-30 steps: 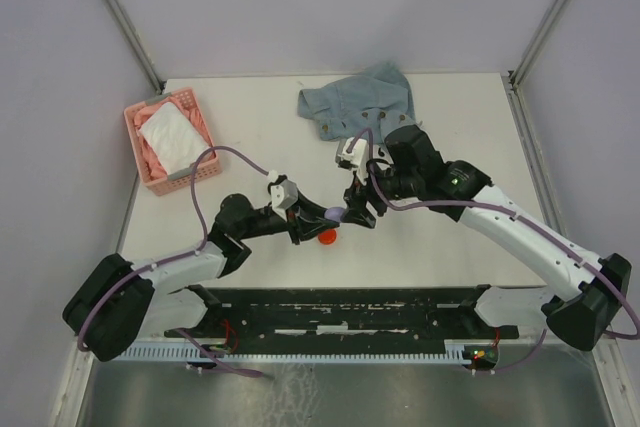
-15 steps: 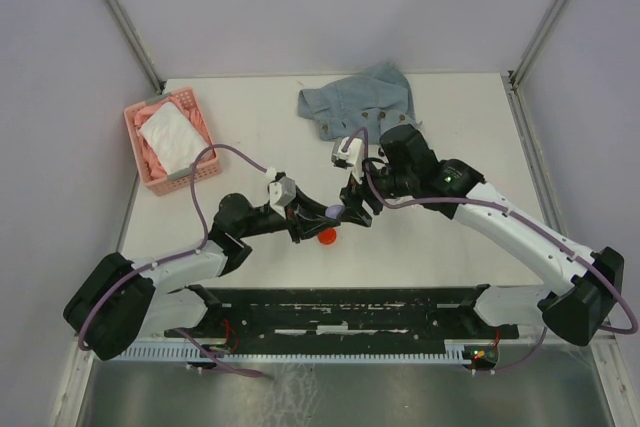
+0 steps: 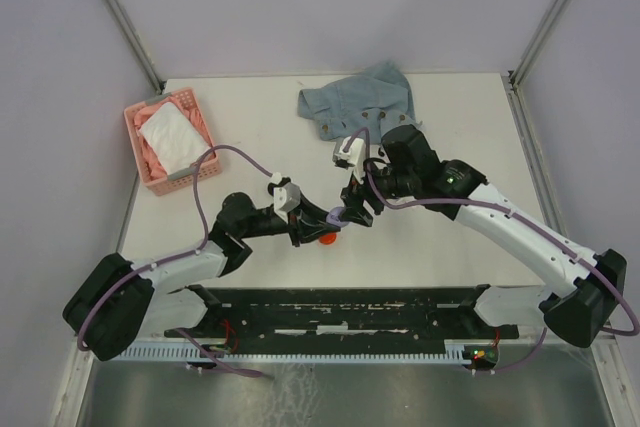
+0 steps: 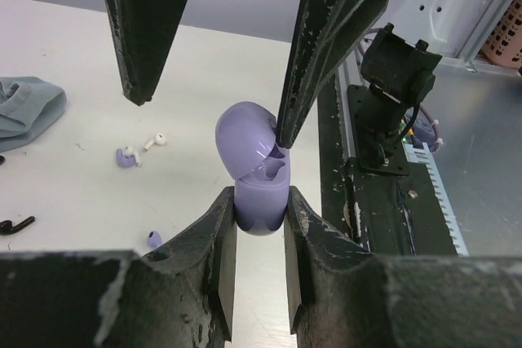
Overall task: Insert the wireless bluetooth earbuds into the charging case
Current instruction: Open the charging case, then pick up the earbud from the center of the board.
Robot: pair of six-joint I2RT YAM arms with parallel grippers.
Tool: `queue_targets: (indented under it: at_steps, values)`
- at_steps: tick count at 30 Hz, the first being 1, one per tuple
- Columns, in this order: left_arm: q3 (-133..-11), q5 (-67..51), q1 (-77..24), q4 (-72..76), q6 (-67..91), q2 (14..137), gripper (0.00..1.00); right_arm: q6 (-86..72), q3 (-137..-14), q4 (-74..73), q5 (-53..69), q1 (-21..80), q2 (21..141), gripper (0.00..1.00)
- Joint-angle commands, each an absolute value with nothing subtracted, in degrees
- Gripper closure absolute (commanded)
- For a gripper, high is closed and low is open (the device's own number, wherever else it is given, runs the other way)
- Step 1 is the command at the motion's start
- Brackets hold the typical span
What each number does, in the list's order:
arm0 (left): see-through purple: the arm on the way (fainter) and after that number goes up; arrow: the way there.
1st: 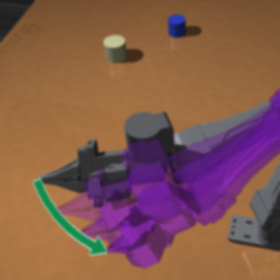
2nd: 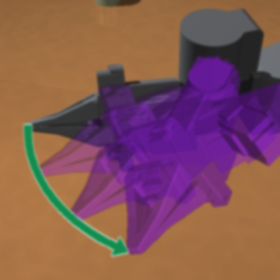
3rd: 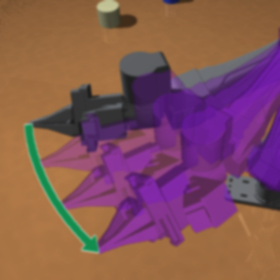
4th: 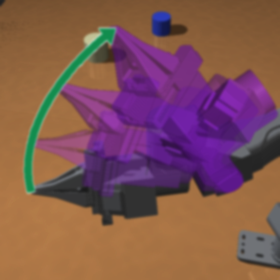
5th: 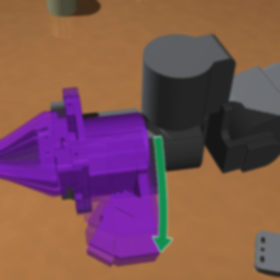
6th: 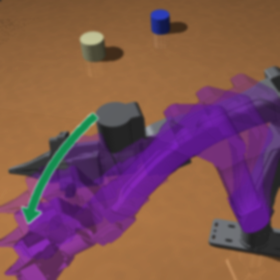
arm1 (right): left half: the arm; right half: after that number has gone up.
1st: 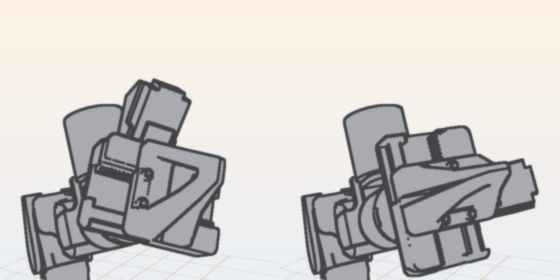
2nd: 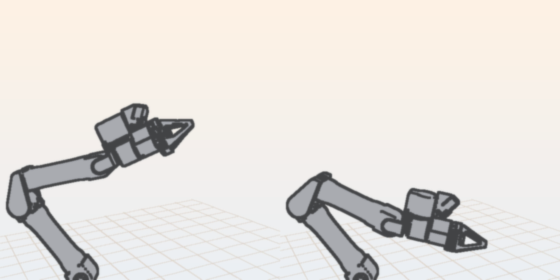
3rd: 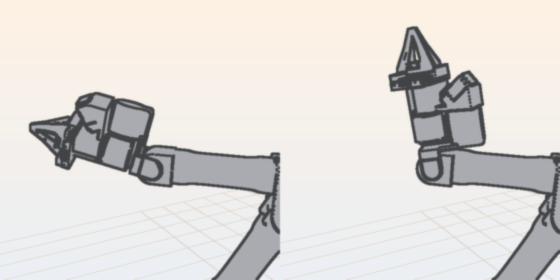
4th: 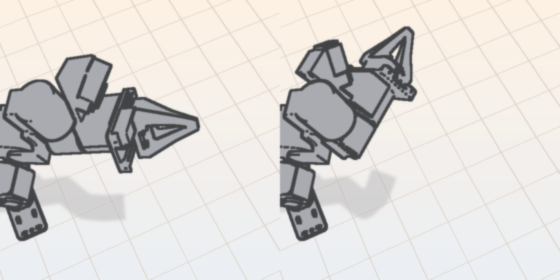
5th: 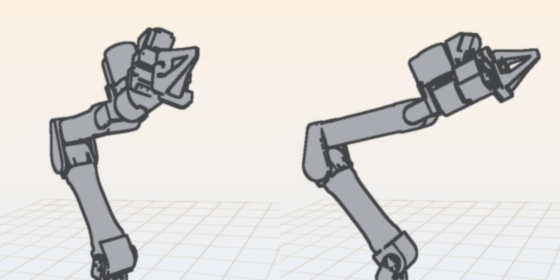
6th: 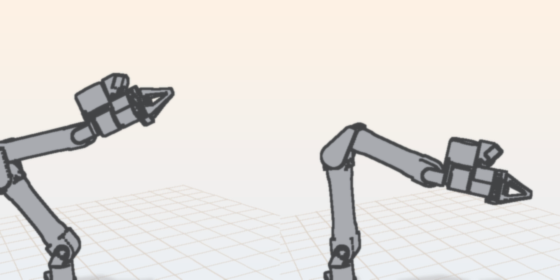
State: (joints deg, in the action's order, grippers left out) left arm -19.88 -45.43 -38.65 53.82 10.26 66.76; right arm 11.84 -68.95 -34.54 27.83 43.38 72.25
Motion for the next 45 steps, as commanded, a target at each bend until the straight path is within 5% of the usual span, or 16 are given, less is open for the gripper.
queue_targets:
  at_steps: [1, 15, 30, 45]
  values:
    - [-21.07, -47.81, -39.28, 52.98, 5.80, 65.15, 0.97, 12.30, -70.39, -32.82, 26.18, 43.07, 70.86, 0.27]
    - [-19.41, -39.51, -39.08, 52.56, 5.53, 65.78, 0.97, 8.97, -71.79, -34.28, 22.95, 43.08, 71.13, 0.27]
    - [-12.41, -17.33, -34.28, 50.30, 9.37, 60.13, 0.97, -13.02, -64.86, -34.18, -2.28, 43.07, 79.12, 0.28]
    - [-10.01, -15.36, -34.23, 51.94, 8.17, 59.22, 0.97, -23.80, -59.32, -18.56, -15.61, 43.16, 92.97, 0.28]
